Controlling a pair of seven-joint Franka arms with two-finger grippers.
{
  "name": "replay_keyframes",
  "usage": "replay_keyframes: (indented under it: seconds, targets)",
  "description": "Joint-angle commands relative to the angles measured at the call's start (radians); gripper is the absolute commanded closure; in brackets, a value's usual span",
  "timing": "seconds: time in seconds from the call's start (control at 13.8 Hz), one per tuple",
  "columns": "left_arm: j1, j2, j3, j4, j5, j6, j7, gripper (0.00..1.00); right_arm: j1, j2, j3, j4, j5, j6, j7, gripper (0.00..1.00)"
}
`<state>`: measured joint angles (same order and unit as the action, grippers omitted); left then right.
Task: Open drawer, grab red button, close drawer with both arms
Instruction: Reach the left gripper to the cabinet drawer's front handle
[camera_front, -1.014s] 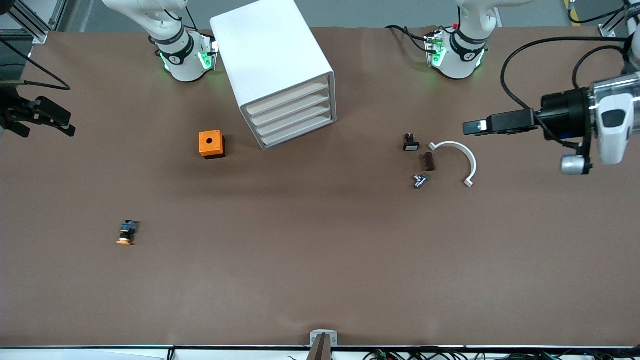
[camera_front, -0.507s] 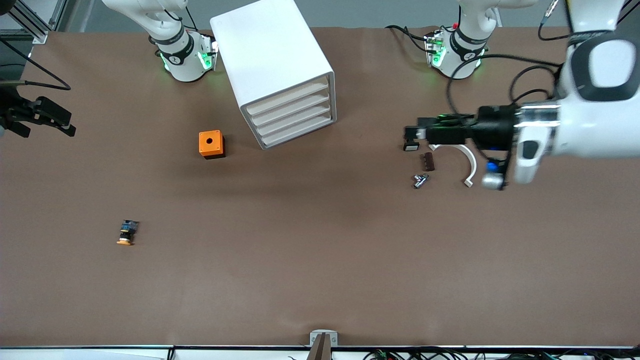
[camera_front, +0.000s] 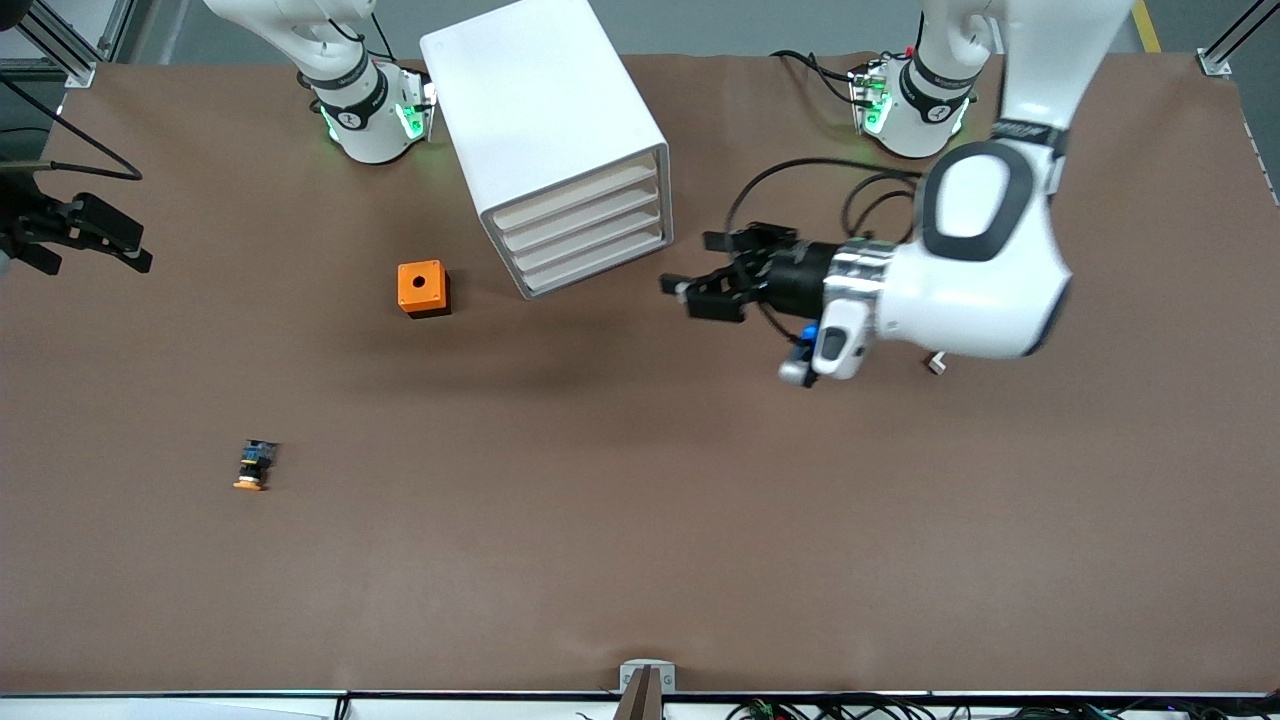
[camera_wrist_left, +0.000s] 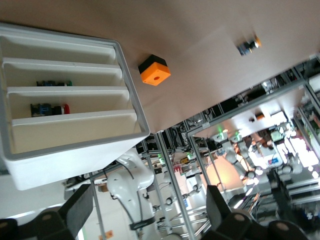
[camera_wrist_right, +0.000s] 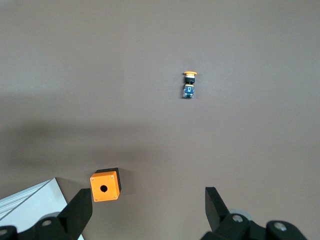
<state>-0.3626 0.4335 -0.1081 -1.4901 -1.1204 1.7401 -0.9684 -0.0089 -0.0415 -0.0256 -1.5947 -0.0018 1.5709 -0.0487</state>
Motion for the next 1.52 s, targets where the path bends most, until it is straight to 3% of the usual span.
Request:
replay_keyframes:
  seconds: [0.0,0.58,1.45]
  targets:
    - [-0.045,0.149,0.013,0.112,0.022,0.007,-0.195,0.0,-0.003,-0.015,0.004,-0.011,0.002,-0.003,-0.005,0.0]
    - [-0.094,0.281,0.005,0.122,0.194,-0.001,-0.66,0.0,-0.003,-0.015,0.004,-0.011,0.002,-0.003,-0.005,0.0]
    - [-0.124,0.468,-0.018,0.122,0.188,-0.319,-1.156,0.0,-0.002,-0.014,0.004,-0.01,-0.003,0.0,-0.007,0.0]
